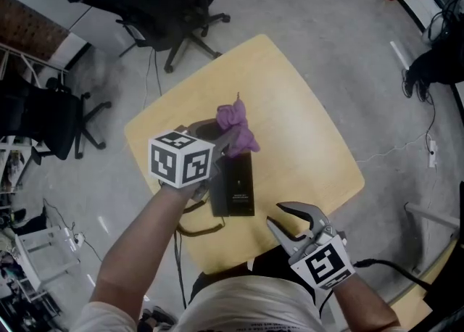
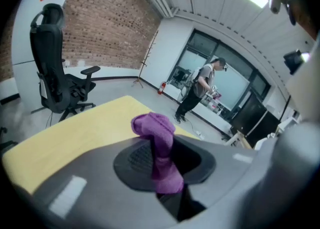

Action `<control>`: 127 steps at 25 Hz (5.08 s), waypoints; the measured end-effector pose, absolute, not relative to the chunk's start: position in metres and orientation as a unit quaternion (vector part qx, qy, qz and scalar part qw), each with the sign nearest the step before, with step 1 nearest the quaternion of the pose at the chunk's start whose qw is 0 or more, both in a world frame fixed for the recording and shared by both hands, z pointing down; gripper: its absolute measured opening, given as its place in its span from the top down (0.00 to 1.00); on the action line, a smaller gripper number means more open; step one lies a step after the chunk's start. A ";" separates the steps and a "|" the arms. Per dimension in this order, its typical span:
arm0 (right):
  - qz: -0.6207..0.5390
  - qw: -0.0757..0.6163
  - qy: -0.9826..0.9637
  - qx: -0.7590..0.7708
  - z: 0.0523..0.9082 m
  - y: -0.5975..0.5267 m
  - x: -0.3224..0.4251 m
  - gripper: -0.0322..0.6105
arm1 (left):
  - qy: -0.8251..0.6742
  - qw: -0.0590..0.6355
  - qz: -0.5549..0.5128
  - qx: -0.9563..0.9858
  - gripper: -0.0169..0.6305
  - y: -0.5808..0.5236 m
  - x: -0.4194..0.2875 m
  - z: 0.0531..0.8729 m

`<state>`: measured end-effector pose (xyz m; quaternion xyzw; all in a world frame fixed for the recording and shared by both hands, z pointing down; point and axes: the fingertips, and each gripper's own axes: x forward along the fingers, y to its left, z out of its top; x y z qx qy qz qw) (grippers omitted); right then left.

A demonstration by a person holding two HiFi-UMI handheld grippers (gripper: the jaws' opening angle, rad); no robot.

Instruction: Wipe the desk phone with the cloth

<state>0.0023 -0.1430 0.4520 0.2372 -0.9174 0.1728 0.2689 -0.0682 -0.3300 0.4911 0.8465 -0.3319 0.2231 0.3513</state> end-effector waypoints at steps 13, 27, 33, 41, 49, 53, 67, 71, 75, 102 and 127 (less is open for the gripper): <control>0.182 0.274 -0.910 0.252 0.460 -0.141 0.023 0.76 | -0.306 0.345 0.347 0.817 0.83 -0.337 -0.059 0.551; 0.188 0.273 -0.906 0.263 0.468 -0.152 0.044 0.76 | -0.326 0.304 0.388 0.806 0.83 -0.373 -0.058 0.566; 0.180 0.269 -0.911 0.254 0.465 -0.152 0.041 0.76 | -0.348 0.292 0.347 0.820 0.83 -0.377 -0.067 0.526; 0.158 0.263 -0.919 0.247 0.456 -0.156 0.031 0.76 | -0.406 0.246 0.250 0.844 0.83 -0.364 -0.096 0.443; 0.116 0.271 -0.917 0.270 0.447 -0.133 -0.005 0.76 | -0.442 0.200 0.131 0.864 0.83 -0.273 -0.164 0.368; 0.084 0.267 -0.912 0.301 0.430 -0.119 -0.018 0.76 | -0.435 0.162 0.120 0.877 0.83 -0.210 -0.187 0.344; 0.053 0.253 -0.897 0.358 0.388 0.028 -0.071 0.76 | -0.345 0.136 0.110 0.922 0.83 0.018 -0.211 0.337; 0.040 0.249 -0.899 0.358 0.376 0.047 -0.076 0.76 | -0.336 0.136 0.113 0.925 0.83 0.050 -0.216 0.337; 0.024 0.240 -0.903 0.356 0.361 0.069 -0.069 0.76 | -0.336 0.142 0.104 0.925 0.83 0.078 -0.206 0.339; 0.032 0.217 -0.913 0.343 0.359 0.233 -0.007 0.76 | -0.328 0.142 0.112 0.927 0.83 0.247 -0.128 0.327; 0.021 0.227 -0.881 0.414 0.346 0.300 -0.092 0.77 | -0.236 0.143 0.101 0.956 0.83 0.300 -0.201 0.332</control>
